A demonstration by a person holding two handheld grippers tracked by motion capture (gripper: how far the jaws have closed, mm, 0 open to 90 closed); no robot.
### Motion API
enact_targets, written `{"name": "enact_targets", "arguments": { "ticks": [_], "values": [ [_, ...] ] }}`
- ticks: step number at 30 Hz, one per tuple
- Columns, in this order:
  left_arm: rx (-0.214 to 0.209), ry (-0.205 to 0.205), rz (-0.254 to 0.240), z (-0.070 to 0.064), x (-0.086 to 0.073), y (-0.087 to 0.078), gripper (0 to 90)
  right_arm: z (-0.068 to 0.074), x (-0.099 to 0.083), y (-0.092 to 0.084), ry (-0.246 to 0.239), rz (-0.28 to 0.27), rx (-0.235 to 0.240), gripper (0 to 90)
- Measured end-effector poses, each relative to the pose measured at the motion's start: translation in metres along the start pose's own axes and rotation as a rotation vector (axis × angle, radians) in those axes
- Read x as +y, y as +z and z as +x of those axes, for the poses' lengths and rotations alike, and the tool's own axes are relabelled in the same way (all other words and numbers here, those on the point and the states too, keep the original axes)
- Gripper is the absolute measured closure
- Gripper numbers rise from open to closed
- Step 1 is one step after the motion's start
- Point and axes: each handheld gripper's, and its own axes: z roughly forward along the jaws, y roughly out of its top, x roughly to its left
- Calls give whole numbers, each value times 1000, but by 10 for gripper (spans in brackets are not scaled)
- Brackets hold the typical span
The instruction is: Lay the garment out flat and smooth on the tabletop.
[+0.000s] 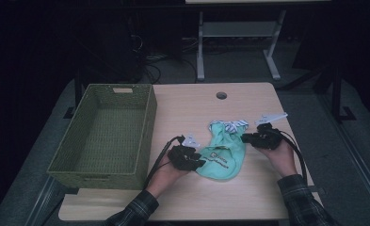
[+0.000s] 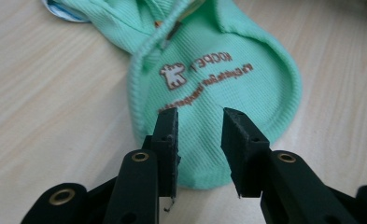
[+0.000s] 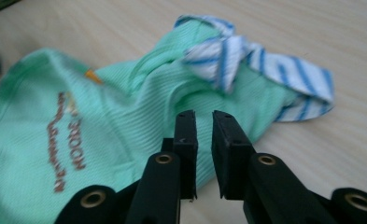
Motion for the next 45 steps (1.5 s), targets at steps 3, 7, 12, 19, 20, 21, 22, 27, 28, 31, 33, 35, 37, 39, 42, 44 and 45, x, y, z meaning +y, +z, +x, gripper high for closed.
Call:
{"name": "enact_targets", "arguments": {
  "ticks": [3,7,12,19,20,21,22,27,28,31,33,35,37,39,42,44,45],
  "values": [
    [10,3,-1,6,5,-1,655,8,-6,-2,-24,5,16,864],
    [30,-1,-15,13,10,-2,661,17,-14,-1,-43,19,38,896],
    [43,-9,-31,23,18,-2,686,30,-21,2,-55,36,71,897],
    [39,-36,-56,36,29,1,750,46,-28,4,-76,63,89,898],
    [39,-34,-60,38,31,1,750,47,-30,4,-80,59,86,898],
    [39,-34,-60,38,31,1,750,47,-30,4,-80,59,86,898],
    [37,-38,-66,40,35,3,749,48,-34,4,-75,71,87,898],
    [26,-43,-73,42,43,10,742,50,-38,5,-71,83,83,898],
    [21,-37,-66,43,46,14,738,50,-40,7,-87,91,78,898],
    [15,-35,-60,44,50,23,726,50,-40,7,-79,93,78,898],
    [8,-39,-55,45,52,30,712,50,-41,8,-78,83,75,898],
    [5,-40,-49,44,53,36,711,51,-41,8,-81,83,73,898],
    [1,-43,-46,44,55,43,707,51,-41,8,-83,83,73,898],
    [-7,-30,-35,44,57,48,699,51,-42,8,-84,83,75,898],
    [-12,-27,-19,43,57,58,666,50,-42,8,-83,77,83,898],
    [-7,-18,4,43,56,63,641,50,-42,8,-85,77,81,898],
    [-7,-18,4,43,56,63,632,50,-42,8,-85,77,81,898]
  ]
}}
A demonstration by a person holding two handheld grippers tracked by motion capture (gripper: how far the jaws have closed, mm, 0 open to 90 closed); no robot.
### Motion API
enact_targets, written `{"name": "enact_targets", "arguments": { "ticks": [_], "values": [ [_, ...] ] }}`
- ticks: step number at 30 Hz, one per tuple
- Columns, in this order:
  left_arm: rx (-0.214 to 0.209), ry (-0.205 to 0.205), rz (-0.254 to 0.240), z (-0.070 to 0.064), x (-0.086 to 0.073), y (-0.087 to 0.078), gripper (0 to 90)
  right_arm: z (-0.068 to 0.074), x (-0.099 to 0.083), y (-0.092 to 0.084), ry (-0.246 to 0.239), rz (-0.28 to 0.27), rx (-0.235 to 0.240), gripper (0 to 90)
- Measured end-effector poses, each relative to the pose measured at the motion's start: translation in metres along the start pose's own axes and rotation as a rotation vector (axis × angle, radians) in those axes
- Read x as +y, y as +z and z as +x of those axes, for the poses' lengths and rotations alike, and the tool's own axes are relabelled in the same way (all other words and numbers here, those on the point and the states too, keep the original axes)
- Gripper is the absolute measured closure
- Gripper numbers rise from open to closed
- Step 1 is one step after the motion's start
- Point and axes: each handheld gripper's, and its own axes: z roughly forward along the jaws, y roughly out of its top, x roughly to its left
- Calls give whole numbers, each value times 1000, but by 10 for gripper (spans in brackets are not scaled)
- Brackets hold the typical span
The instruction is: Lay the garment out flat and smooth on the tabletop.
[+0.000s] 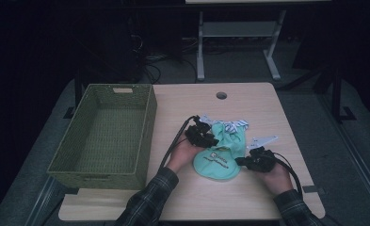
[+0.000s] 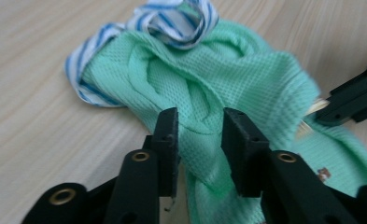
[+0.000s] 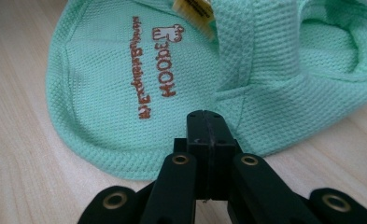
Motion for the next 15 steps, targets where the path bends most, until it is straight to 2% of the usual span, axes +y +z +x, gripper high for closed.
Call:
{"name": "enact_targets", "arguments": {
  "ticks": [4,8,13,15],
  "values": [
    [10,15,32,-1,-3,9,625,0,0,0,1,3,0,898],
    [35,46,63,-3,-3,13,708,0,0,0,2,3,1,898],
    [42,53,61,-4,-3,13,824,0,0,0,4,3,1,899],
    [44,49,49,-3,-2,10,836,0,0,0,5,3,1,899]
  ]
}}
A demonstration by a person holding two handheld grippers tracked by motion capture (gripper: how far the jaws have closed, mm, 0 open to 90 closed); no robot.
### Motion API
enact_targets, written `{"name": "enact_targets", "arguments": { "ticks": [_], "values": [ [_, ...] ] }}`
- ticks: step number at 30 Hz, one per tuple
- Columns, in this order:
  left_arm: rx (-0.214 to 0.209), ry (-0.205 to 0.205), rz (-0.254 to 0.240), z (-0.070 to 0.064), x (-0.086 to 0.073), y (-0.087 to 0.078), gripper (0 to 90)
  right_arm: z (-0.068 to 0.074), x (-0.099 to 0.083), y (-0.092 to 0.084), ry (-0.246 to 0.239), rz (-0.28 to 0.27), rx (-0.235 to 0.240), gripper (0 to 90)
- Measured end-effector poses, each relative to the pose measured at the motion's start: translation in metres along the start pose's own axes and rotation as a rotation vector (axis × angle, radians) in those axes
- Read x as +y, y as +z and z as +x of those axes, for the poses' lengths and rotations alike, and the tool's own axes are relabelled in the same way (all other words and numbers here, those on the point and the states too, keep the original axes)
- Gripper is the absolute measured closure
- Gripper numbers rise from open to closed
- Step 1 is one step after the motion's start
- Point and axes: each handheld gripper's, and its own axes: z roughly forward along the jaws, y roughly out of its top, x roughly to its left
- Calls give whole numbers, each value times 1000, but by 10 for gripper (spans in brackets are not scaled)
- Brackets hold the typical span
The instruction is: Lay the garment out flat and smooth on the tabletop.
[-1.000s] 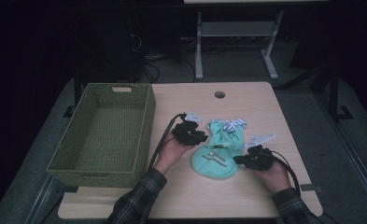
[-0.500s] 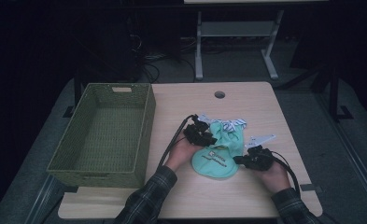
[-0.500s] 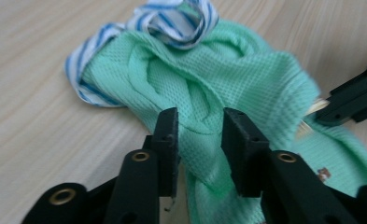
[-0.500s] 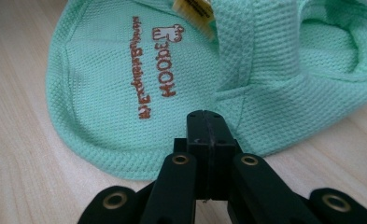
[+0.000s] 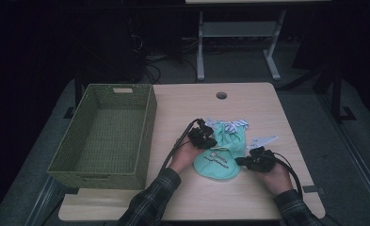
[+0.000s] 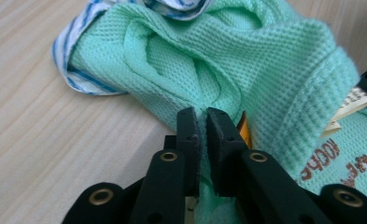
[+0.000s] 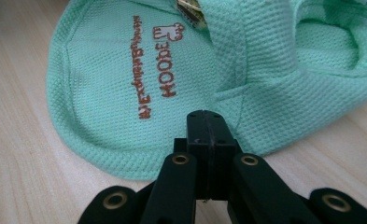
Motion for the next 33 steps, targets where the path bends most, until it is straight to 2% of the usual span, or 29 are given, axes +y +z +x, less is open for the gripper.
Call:
{"name": "enact_targets", "arguments": {
  "ticks": [5,15,17,22,24,27,30,33],
  "values": [
    [9,-14,-18,4,1,-6,837,0,0,0,-2,0,-3,899],
    [52,-47,-43,21,2,-23,851,2,1,0,2,8,-6,900],
    [71,-54,-48,24,1,-25,851,2,1,0,2,9,-7,900],
    [114,-77,-36,32,-3,-26,857,2,1,-1,-5,18,-10,900],
    [129,-96,-9,39,-8,-24,854,2,1,-1,-2,17,-9,900],
    [156,-103,-7,38,-10,-24,798,2,1,-1,-2,17,-8,900],
    [143,-100,-22,35,-11,-30,771,2,1,0,1,13,-7,900],
    [111,-95,-36,28,-12,-36,777,1,1,0,1,12,-4,900]
  ]
}}
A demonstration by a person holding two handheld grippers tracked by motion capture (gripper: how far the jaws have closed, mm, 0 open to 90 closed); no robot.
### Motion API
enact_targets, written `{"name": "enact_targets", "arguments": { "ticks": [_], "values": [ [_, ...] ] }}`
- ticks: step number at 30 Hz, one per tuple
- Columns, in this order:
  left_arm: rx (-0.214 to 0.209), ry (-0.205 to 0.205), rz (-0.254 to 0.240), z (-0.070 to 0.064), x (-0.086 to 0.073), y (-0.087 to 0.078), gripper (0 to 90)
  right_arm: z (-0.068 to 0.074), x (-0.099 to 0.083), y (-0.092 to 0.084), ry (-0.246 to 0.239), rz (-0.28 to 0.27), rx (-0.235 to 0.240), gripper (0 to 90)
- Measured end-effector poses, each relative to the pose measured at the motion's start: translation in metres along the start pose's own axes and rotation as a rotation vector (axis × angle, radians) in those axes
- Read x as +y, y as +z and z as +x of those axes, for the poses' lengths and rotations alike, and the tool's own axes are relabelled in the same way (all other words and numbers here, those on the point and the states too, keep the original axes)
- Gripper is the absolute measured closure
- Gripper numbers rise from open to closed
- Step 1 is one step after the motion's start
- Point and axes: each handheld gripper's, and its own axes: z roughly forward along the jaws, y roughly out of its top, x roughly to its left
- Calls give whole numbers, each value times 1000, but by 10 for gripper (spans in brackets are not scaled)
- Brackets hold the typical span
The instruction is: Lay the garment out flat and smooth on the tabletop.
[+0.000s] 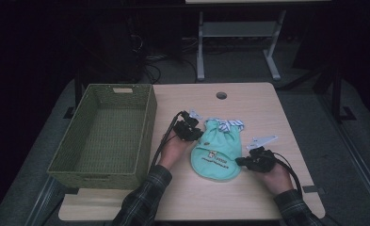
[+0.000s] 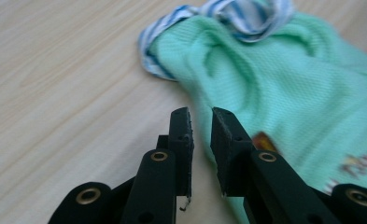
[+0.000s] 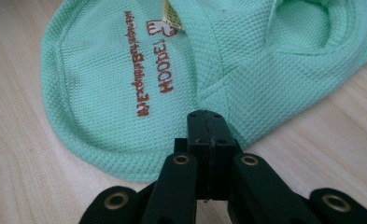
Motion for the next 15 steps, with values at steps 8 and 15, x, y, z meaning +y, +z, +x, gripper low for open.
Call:
{"name": "enact_targets", "arguments": {
  "ticks": [8,15],
  "values": [
    [-60,38,37,-17,-12,-5,804,0,1,0,-2,7,1,900],
    [-31,52,106,-16,-26,1,814,0,1,0,-2,8,1,900]
  ]
}}
